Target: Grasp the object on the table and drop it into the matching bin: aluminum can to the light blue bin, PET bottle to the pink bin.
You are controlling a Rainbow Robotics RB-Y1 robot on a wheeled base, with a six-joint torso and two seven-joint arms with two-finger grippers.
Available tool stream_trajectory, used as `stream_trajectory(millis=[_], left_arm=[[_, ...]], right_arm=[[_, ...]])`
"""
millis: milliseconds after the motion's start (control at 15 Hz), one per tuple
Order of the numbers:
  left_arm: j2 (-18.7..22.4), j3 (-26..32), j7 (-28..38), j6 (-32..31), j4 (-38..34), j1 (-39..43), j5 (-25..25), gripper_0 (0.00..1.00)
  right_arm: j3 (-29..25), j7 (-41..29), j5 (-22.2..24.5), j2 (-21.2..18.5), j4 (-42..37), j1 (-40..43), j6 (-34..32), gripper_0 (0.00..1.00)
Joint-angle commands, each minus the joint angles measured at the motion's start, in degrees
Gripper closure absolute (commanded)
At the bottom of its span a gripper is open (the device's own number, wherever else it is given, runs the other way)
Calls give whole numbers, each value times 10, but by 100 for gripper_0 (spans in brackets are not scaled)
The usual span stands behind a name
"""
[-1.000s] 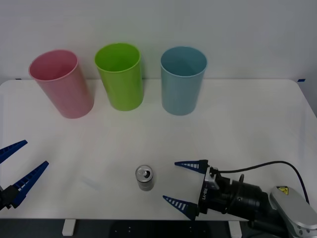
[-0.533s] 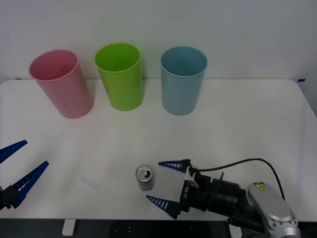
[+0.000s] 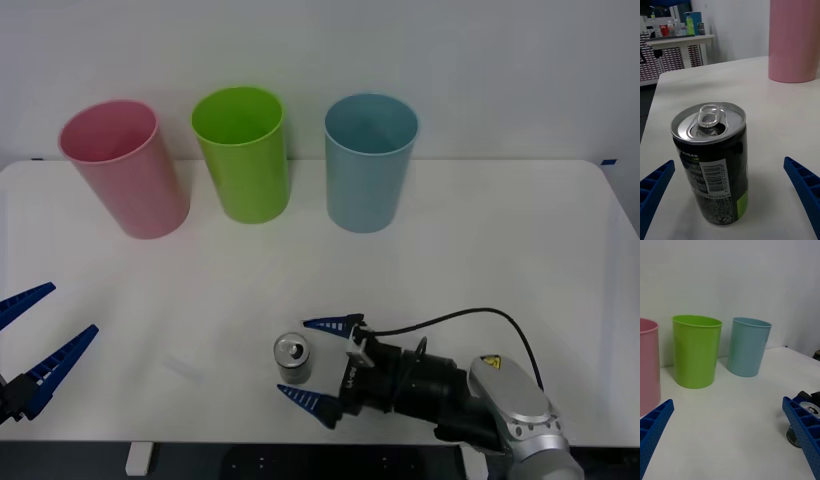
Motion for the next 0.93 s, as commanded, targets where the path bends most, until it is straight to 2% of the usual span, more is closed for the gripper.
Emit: stream_trajectory(millis=[67, 333, 400, 467, 533, 600, 933], left_arm=[[0, 0, 0, 0, 0, 0, 0, 0], [0, 0, 0, 0, 0, 0, 0, 0], [0, 0, 0, 0, 0, 0, 0, 0], [0, 0, 0, 0, 0, 0, 0, 0], [0, 0, 0, 0, 0, 0, 0, 0], [0, 0, 0, 0, 0, 0, 0, 0], [0, 0, 0, 0, 0, 0, 0, 0]], right_arm=[[6, 8, -1, 5, 7, -6, 15, 0], [8, 15, -1, 7, 7, -5, 24, 0], [8, 19, -1, 7, 7, -5, 24, 16], [8, 21, -1, 7, 7, -5, 23, 61], [8, 26, -2, 7, 7, -6, 23, 90], [7, 28, -3, 7, 7, -6, 23, 100], [9, 27, -5, 7, 7, -5, 23, 100]])
